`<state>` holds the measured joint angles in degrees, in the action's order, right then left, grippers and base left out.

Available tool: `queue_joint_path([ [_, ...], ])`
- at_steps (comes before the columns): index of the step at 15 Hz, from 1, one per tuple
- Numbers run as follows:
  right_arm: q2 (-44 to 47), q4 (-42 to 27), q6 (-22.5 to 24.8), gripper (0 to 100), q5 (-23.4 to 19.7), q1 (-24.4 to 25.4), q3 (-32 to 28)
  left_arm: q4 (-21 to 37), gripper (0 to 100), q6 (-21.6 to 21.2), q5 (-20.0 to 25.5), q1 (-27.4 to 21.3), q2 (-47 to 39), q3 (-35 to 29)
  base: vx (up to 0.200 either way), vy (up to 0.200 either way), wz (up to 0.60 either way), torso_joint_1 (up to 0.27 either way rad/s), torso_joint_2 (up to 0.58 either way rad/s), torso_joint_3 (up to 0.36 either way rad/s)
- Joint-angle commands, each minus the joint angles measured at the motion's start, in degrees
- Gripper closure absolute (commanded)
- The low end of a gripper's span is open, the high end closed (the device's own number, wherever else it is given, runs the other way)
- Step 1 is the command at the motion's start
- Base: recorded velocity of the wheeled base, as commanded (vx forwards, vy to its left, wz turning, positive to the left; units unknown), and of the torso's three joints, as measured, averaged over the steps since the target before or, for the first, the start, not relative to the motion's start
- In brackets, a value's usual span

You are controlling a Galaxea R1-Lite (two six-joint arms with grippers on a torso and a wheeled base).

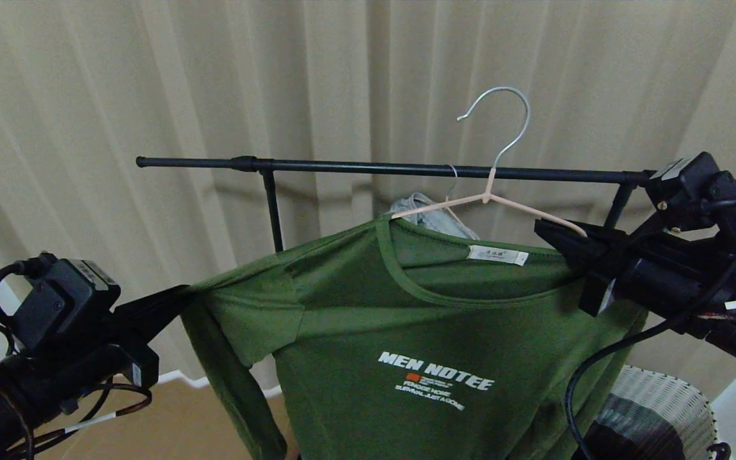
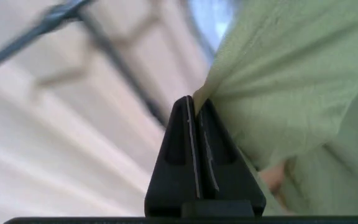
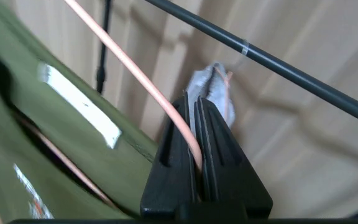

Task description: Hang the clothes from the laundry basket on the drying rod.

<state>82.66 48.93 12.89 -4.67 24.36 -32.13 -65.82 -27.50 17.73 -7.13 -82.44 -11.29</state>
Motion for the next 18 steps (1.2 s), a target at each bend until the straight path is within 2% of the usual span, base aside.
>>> queue_joint_path([
  [1,0.0,0.0,0.0,100,0.0,-0.2,-0.2,0.2,100,-0.4,-0.3,3.2,-0.7,-0.2,0.0,0.0,0.0,0.0,0.0,0.0],
  [3,-0.3,0.0,0.0,100,0.0,-0.2,0.0,0.0,100,-0.4,-0.2,4.8,-2.3,-0.2,0.0,0.0,0.0,0.0,0.0,0.0],
  [6,-0.3,0.0,0.0,100,0.0,-0.2,-0.5,0.0,100,-0.5,-0.1,3.6,-1.8,0.7,0.0,0.0,0.0,0.0,0.0,0.0],
  [7,-0.3,0.0,0.0,100,0.0,-0.2,-0.6,0.0,0,-0.5,-0.1,2.8,-1.8,0.7,0.0,0.0,0.0,0.0,0.0,0.0],
  [11,-0.6,0.0,0.0,100,0.0,-0.2,-0.6,-0.4,0,-0.8,0.1,-1.1,1.1,4.2,0.0,0.0,0.0,0.0,0.0,0.0],
  [14,-0.9,-0.1,0.0,100,0.1,-0.2,-0.1,-0.5,0,-0.7,0.1,-1.5,4.3,5.7,0.0,0.0,0.0,0.0,0.0,0.0],
  [16,-2.6,-0.9,0.2,100,5.0,-1.0,3.7,-0.5,0,0.5,-0.1,0.7,9.9,10.0,0.0,0.0,0.0,0.0,0.0,0.0],
  [18,-5.8,-3.6,0.4,100,8.4,-3.1,6.4,-0.4,0,2.2,-0.2,4.0,14.5,11.3,0.0,0.0,0.0,0.0,0.0,0.0],
])
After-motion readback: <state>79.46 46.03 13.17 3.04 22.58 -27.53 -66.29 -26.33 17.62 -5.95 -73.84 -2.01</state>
